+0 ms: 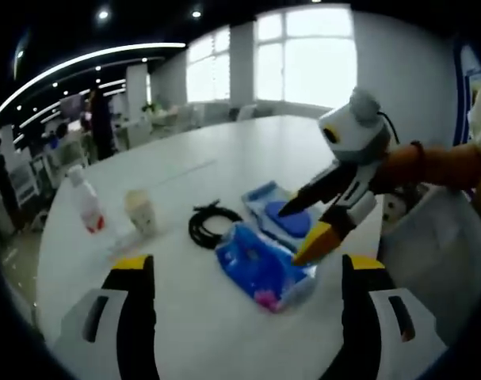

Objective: Arrange the tabletop items into an orderly group along one side of the table until the central work area is clear of visible clutter.

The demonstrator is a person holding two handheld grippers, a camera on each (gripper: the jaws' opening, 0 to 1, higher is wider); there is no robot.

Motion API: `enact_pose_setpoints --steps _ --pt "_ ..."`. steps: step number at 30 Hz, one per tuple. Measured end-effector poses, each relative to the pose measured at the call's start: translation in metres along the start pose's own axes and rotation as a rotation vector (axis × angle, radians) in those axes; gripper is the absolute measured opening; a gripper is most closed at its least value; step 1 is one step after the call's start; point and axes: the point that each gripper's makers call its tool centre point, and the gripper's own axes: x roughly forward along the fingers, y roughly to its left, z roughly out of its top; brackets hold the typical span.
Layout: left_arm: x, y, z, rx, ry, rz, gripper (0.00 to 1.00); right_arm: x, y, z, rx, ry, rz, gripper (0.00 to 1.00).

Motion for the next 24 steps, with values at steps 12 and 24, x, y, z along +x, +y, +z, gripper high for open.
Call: enact_pose_setpoints --steps 12,24 --pt "0.005 -0.005 -0.003 -0.007 0.004 -0.034 0.92 0.024 -0.001 -0.018 -0.041 0.063 -0.015 0.56" --pt "0.009 -0.004 -0.011 -0.009 0.043 -0.037 0.89 0.029 -0.005 -0.025 -0.043 0.086 -0.014 0.34"
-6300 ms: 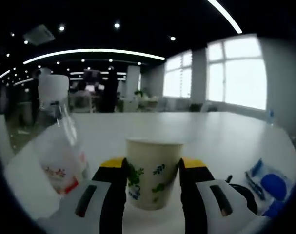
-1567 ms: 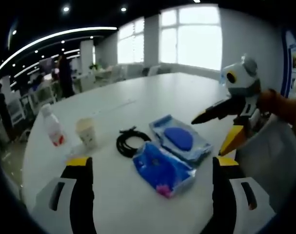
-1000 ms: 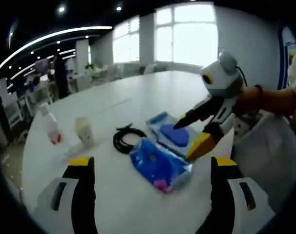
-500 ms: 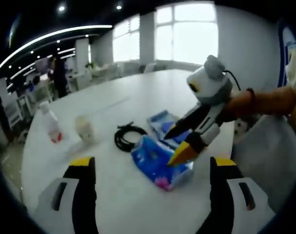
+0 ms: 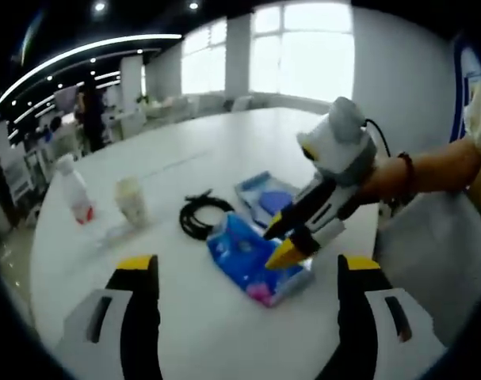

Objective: Arrange the tabletop items into an orderly group along one side of the table until the central work area is clear of visible clutter.

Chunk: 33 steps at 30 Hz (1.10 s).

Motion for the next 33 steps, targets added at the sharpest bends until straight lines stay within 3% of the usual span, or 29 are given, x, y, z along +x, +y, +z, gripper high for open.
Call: enact_pose_setpoints --steps 14,20,28,33 --pt "0.005 -0.004 -0.003 -0.011 0.008 -0.023 0.85 0.006 -0.004 -0.005 -0.01 -0.012 -0.03 0.16" --pt "0.007 -0.001 -0.008 -0.015 0.025 -0.016 0.8 0.004 -0.007 -0.004 -0.036 -0.012 -0.039 0.02" --pt "0.007 0.003 -0.007 -0.018 0.022 -0.001 0.78 -0.003 -0.006 0.007 -0.026 -0.042 -0.018 0.01" --pt "0.006 0.008 -0.005 -0.032 0.009 0.017 0.76 -0.008 0.001 0.016 -0.088 -0.052 -0.003 0.01"
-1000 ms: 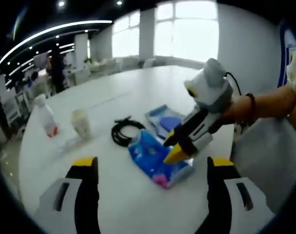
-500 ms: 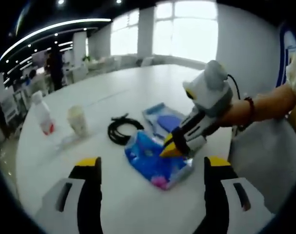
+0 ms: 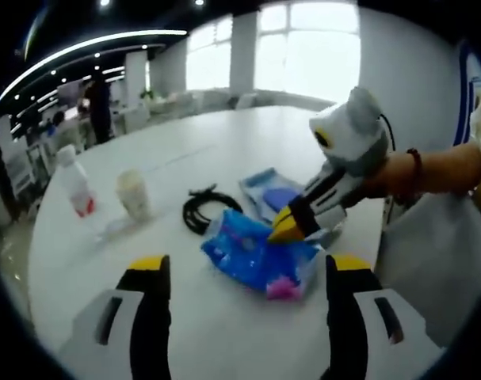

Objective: Arrange the tabletop items into an orderly group along one side of the table until the central work area is clear of visible clutter.

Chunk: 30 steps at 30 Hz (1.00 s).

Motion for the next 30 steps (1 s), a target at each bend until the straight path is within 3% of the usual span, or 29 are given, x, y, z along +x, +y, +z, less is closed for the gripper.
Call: enact_pose_setpoints --steps 6,8,10,14,19,25,30 --pt "-0.003 0.006 0.006 -0.043 -0.044 0.015 0.73 -0.003 0.014 0.008 -0.096 -0.006 0.037 0.01" --pt "-0.004 0.007 0.02 -0.079 -0.124 0.013 0.74 -0.004 0.02 0.011 -0.125 -0.01 0.052 0.01" --pt "-0.006 0.009 0.024 -0.113 -0.153 0.015 0.73 -0.004 0.024 0.014 -0.152 -0.02 0.065 0.01" --pt "-0.008 0.018 0.019 -0.116 -0.131 0.057 0.7 -0.007 0.034 0.021 -0.15 -0.049 0.104 0.01" --pt "-0.01 0.024 0.022 -0.202 -0.175 0.057 0.65 -0.011 0.045 0.028 -0.169 -0.082 0.146 0.01" --pt "-0.01 0.029 0.016 -0.216 -0.153 0.085 0.59 -0.014 0.055 0.033 -0.185 -0.104 0.186 0.01" --pt "-0.011 0.032 0.019 -0.298 -0.19 0.074 0.49 -0.016 0.061 0.035 -0.189 -0.117 0.217 0.01"
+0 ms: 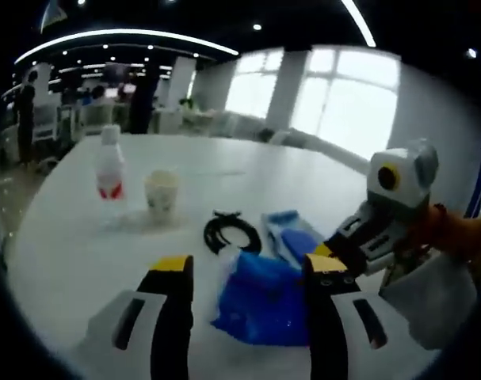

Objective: Arrange the tabletop items into an orderly group along one side of the table until the central work area is clear of visible clutter.

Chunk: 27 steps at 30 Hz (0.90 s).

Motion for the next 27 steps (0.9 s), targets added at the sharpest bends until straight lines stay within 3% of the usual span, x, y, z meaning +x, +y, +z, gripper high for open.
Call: enact_pose_setpoints --steps 10,15,27 --pt "0.0 -0.004 -0.007 0.015 0.039 -0.009 0.24 -0.003 0.001 0.002 -0.008 -0.009 0.005 0.01" --pt "-0.001 -0.003 -0.013 0.007 0.075 -0.005 0.18 -0.003 0.002 0.005 -0.005 -0.023 0.009 0.01" --pt "-0.003 -0.007 -0.012 0.029 0.086 0.003 0.01 -0.004 0.0 0.008 0.013 -0.037 0.005 0.01"
